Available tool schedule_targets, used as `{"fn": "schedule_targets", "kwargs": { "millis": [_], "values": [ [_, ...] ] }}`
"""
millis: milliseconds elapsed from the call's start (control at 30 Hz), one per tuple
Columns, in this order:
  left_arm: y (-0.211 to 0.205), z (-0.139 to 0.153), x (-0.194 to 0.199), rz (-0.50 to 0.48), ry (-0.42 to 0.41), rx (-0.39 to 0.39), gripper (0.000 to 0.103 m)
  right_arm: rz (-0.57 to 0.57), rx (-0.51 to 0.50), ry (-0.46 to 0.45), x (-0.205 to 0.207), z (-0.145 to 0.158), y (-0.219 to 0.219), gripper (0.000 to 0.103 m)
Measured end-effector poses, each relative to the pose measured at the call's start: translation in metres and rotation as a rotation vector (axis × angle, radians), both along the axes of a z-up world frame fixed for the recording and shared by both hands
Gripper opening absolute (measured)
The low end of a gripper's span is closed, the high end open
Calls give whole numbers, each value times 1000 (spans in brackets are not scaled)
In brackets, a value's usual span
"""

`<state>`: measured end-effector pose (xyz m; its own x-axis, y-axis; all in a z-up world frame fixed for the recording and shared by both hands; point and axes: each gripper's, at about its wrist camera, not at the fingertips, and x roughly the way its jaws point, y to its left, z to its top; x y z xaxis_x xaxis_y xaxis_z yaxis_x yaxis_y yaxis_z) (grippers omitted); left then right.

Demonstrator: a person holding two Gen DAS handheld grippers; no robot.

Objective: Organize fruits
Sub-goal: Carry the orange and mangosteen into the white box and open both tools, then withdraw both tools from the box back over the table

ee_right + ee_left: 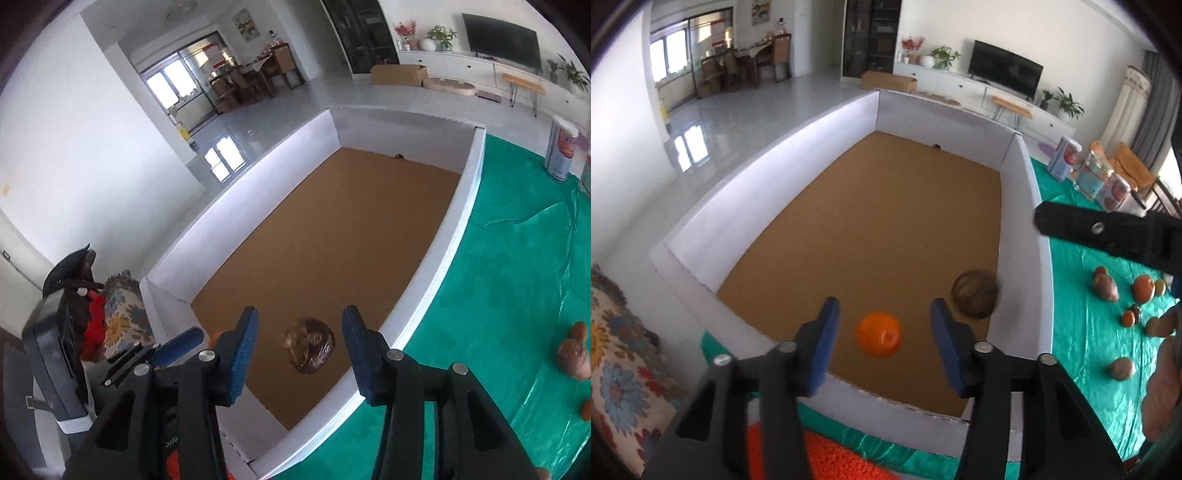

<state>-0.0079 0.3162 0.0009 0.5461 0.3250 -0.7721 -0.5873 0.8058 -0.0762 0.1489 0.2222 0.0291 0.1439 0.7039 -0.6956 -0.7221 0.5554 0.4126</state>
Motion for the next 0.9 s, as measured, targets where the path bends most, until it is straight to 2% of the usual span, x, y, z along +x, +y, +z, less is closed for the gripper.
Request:
{"fn": "schedule_targets", "kwargs": {
  "millis": [33, 100, 200, 300, 400, 467, 500, 600, 633, 700, 900],
  "values": [
    [-3, 3, -1, 4, -14, 10, 71, -18, 31, -3, 1, 11, -16, 52],
    [-12, 12, 1, -12, -45, 31, 78, -67, 70, -34, 3, 31, -55, 63],
    [-25, 27, 17, -54, -94, 61, 88, -142, 67, -103, 3, 39, -123, 79],
    [-48, 40, 28, -101, -167, 85, 94, -259, -35, -193, 0, 15, -215, 84],
    [-70, 42, 45, -128, -212, 201, 96, -415, -203, -271, -6, -25, -312, 84],
    [-81, 33, 67, -156, -176, 283, 96, -521, -337, -284, -6, -55, -376, 84],
    [-85, 24, 79, -180, -129, 303, 96, -579, -391, -275, -8, -70, -407, 84],
    [-94, 1, 105, -219, 6, 315, 95, -726, -451, -253, -15, -95, -479, 84],
    [-100, -3, 108, -215, 28, 344, 92, -766, -455, -244, -17, -100, -495, 84],
    [-111, -3, 103, -205, 24, 396, 92, -822, -438, -226, -18, -106, -515, 84],
    [-112, -2, 92, -169, 3, 359, 93, -885, -405, -177, -9, -127, -519, 84]
  ]
}}
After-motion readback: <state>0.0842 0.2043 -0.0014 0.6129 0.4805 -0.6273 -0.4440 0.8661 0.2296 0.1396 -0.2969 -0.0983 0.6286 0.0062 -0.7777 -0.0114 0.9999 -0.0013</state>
